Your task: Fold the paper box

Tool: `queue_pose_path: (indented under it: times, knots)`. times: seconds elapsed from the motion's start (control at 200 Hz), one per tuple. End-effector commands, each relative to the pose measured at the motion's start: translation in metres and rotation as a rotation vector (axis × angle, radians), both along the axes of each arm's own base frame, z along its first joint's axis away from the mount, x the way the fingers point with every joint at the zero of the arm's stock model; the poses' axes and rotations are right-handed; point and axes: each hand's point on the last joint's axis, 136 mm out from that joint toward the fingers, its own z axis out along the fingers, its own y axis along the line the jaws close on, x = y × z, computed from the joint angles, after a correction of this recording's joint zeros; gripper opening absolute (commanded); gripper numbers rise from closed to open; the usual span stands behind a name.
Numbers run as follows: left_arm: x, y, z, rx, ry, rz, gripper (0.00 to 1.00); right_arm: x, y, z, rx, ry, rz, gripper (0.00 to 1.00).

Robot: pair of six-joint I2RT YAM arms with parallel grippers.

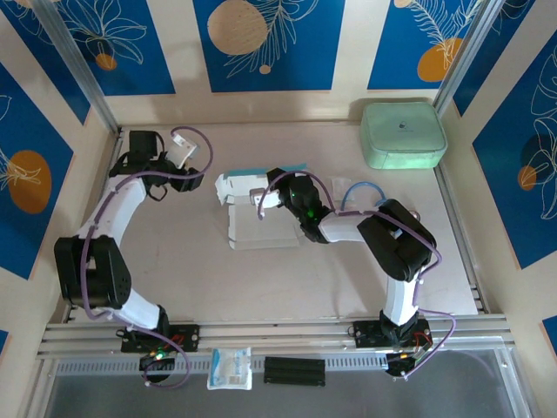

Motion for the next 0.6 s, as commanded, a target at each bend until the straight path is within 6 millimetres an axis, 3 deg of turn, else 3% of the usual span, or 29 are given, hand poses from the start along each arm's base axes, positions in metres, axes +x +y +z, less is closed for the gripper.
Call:
queue_pose_path:
  times: [0.0,0.26,0.595]
  knots:
    - [-0.009,-0.002,-0.024,0.044,0.096,-0.098,0.65,-0.004,0.007,-0.007,-0.03,-0.045,0.049,0.0]
    - [-0.013,-0.015,-0.058,0.113,0.118,-0.307,0.64,-0.004,0.006,-0.012,-0.029,-0.016,0.044,0.0]
    - [-0.014,-0.054,-0.081,0.038,0.156,-0.416,0.42,-0.003,0.007,-0.011,-0.024,-0.006,0.045,0.0]
